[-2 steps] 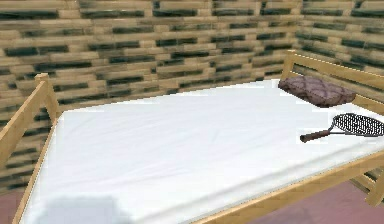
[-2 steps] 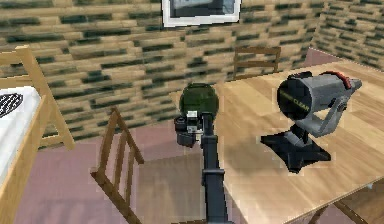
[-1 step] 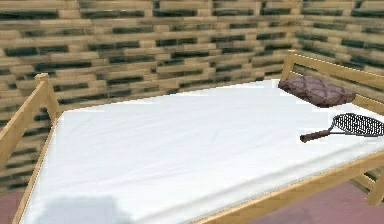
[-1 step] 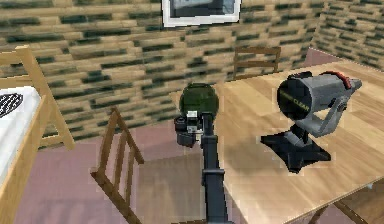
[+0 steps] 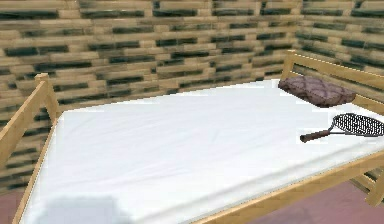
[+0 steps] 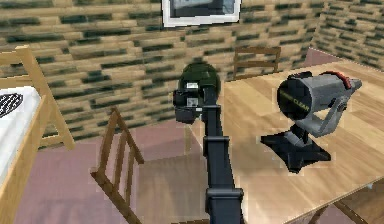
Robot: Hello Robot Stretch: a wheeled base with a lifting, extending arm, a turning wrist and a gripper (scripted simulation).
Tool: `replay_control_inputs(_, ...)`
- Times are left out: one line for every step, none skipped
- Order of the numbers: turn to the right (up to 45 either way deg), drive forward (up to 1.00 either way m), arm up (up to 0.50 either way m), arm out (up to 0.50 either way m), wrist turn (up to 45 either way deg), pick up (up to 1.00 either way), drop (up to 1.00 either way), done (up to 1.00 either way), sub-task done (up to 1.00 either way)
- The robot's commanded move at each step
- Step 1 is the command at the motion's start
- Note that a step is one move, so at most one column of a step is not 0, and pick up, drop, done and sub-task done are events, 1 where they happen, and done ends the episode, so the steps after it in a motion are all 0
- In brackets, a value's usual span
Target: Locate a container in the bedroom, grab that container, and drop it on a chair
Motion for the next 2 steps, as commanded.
replay_control_inputs(0.0,0.00,0.14,0.00,0.0,0.00,0.00,0.00,0.00)
replay_control_inputs(0.0,0.00,0.00,0.00,-45.0,0.00,0.00,0.00,0.00)
